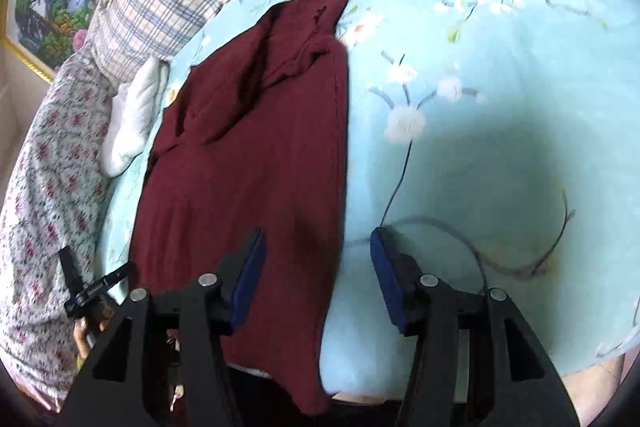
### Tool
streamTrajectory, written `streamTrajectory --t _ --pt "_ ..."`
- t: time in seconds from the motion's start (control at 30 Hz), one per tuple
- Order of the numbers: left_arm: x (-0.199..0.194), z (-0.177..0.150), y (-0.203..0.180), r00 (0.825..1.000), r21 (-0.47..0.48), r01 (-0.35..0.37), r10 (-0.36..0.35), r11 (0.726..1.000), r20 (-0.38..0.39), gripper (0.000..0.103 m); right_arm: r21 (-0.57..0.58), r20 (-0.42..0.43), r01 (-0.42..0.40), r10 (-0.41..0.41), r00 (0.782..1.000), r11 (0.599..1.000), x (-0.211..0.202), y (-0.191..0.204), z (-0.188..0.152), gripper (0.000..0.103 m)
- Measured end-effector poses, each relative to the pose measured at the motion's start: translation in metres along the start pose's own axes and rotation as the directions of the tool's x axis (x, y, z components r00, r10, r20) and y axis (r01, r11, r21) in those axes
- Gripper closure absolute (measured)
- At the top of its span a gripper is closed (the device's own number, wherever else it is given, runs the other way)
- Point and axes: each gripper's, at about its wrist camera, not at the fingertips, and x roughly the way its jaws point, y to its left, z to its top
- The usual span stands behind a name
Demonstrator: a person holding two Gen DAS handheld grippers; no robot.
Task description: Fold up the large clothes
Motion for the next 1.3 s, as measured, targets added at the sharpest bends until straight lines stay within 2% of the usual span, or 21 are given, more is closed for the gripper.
streamTrajectory --t 0.07,0.13,0.2,0.23,0.3,0.33,0.4,0.47,0.5,0.63,0.83,0.93,1.13,1.3 --pt "0.000 -0.004 -0.008 0.999 0.021 0.052 -0.052 0.998 -0.007 0.020 -0.012 -0.017 -0.036 0.036 0.999 0.999 0.005 0.004 -0.006 0.048" --pt "-0.001 -0.008 -0.012 0.995 0.030 0.102 -0.102 0.994 -0.012 0.024 -0.005 -0.050 -0.130 0.130 0.990 0.991 0.012 0.010 -0.014 0.048" --pt "-0.003 -0.013 -0.017 0.991 0.042 0.135 -0.134 0.990 -0.014 0.035 -0.021 -0.095 -0.202 0.199 0.975 0.979 0.018 0.018 -0.024 0.049" --pt "-0.004 -0.016 -0.018 0.990 0.044 0.140 -0.139 0.989 -0.014 0.038 -0.047 -0.112 -0.215 0.208 0.972 0.976 0.021 0.024 -0.030 0.051" --pt "-0.004 -0.019 -0.017 0.987 0.037 0.158 -0.157 0.987 -0.013 0.055 -0.087 -0.134 -0.227 0.214 0.968 0.970 0.025 0.029 -0.040 0.057" --pt "-0.004 -0.019 -0.015 0.984 0.023 0.178 -0.178 0.984 -0.018 0.059 -0.082 -0.137 -0.237 0.225 0.965 0.968 0.026 0.029 -0.043 0.063" --pt "-0.003 -0.019 -0.014 0.980 0.011 0.197 -0.197 0.980 -0.026 0.076 -0.043 -0.128 -0.260 0.253 0.959 0.965 0.030 0.022 -0.043 0.073" --pt "0.000 -0.018 -0.017 0.979 0.015 0.203 -0.202 0.979 -0.039 0.091 -0.004 -0.124 -0.264 0.261 0.957 0.965 0.036 0.015 -0.041 0.091" --pt "0.000 -0.019 -0.020 0.979 0.018 0.203 -0.202 0.979 -0.042 0.093 0.004 -0.124 -0.263 0.261 0.957 0.965 0.037 0.014 -0.042 0.094" --pt "-0.005 -0.016 -0.024 0.981 0.013 0.195 -0.195 0.981 -0.010 0.096 -0.010 -0.115 -0.274 0.271 0.956 0.962 0.033 0.016 -0.044 0.097" --pt "-0.035 0.000 -0.028 0.962 -0.017 0.256 -0.253 0.967 0.102 0.096 -0.047 -0.046 -0.338 0.336 0.941 0.940 0.008 0.027 -0.028 0.098" --pt "-0.048 0.015 -0.034 0.956 -0.014 0.261 -0.256 0.965 0.146 0.096 -0.062 -0.016 -0.365 0.365 0.931 0.929 -0.001 0.036 -0.017 0.098" --pt "-0.065 0.065 -0.043 0.930 -0.040 0.288 -0.269 0.957 0.252 0.096 -0.095 0.051 -0.409 0.415 0.908 0.908 -0.015 0.055 0.018 0.098" --pt "-0.062 0.128 -0.051 0.918 -0.042 0.272 -0.246 0.962 0.311 0.096 -0.101 0.098 -0.432 0.441 0.892 0.896 -0.014 0.062 0.061 0.098"
